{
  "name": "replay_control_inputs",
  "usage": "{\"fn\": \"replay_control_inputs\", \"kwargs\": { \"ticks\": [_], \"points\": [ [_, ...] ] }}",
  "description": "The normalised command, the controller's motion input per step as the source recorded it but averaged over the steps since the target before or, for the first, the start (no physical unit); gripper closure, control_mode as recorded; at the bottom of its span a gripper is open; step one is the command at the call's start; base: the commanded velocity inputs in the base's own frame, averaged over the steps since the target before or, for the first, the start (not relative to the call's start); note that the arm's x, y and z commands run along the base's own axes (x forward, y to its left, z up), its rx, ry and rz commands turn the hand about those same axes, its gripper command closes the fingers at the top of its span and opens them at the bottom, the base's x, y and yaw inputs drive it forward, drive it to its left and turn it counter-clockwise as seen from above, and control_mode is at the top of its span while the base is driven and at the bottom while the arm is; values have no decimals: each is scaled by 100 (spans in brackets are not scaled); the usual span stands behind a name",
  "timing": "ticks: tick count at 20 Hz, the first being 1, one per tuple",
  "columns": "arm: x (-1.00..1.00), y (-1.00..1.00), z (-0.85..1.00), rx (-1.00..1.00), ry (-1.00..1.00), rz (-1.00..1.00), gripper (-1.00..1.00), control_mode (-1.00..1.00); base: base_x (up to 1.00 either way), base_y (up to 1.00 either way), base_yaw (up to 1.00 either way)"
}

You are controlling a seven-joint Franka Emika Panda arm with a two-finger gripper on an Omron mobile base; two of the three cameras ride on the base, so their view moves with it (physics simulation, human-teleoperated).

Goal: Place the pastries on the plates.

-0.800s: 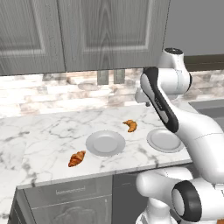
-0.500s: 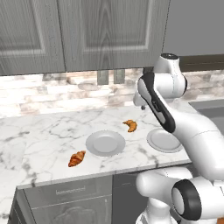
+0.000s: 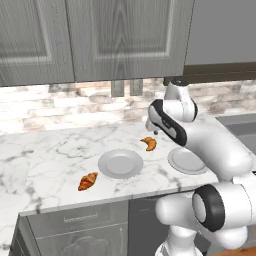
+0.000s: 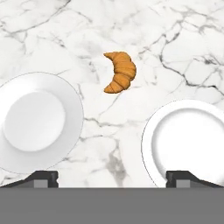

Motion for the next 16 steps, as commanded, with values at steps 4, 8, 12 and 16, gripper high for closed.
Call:
{"fn": "replay_control_inputs", "kwargs": {
  "ticks": [4,8,12,16],
  "points": [
    [58,0,-57,0,7,0,-100,-100,0,0,0],
    [47,0,-44,0,6,0,-100,-100,0,0,0],
    [39,0,-47,0,4,0,-100,-100,0,0,0],
    [43,0,-36,0,4,0,-100,-100,0,0,0]
  ]
}}
